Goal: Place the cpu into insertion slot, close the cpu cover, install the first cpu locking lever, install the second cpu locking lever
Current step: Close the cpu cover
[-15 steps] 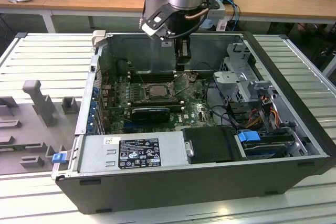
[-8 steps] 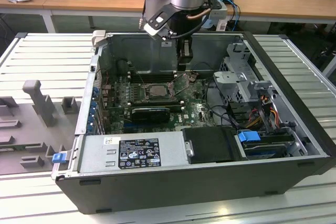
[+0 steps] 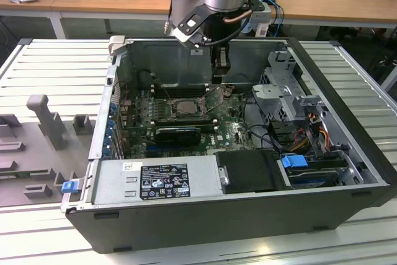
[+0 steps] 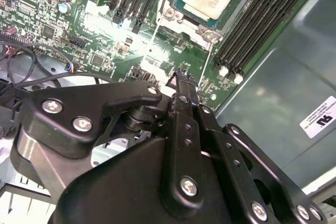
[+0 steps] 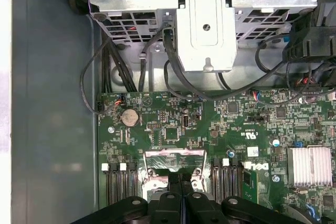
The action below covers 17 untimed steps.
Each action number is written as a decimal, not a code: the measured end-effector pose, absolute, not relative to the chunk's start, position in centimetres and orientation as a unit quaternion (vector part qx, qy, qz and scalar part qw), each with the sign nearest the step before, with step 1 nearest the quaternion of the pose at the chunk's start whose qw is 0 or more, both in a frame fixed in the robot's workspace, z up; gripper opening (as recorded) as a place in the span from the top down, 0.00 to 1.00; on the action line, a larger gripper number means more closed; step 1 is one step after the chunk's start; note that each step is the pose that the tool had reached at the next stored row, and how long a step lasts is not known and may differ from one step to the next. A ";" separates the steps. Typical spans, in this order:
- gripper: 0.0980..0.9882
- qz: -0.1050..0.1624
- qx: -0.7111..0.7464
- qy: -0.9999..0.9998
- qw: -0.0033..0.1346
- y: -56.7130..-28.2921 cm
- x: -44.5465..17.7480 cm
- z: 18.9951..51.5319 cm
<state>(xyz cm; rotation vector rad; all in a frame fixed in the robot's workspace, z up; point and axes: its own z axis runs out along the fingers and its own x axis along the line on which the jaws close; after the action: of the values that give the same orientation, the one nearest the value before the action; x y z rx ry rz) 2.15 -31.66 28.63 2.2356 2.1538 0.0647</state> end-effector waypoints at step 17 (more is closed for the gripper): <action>0.99 0.020 0.720 0.694 0.017 -31.7 3.4 27.6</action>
<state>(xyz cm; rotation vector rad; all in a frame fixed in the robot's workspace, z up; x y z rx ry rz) 3.43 -31.66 27.63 2.2369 2.1549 0.0619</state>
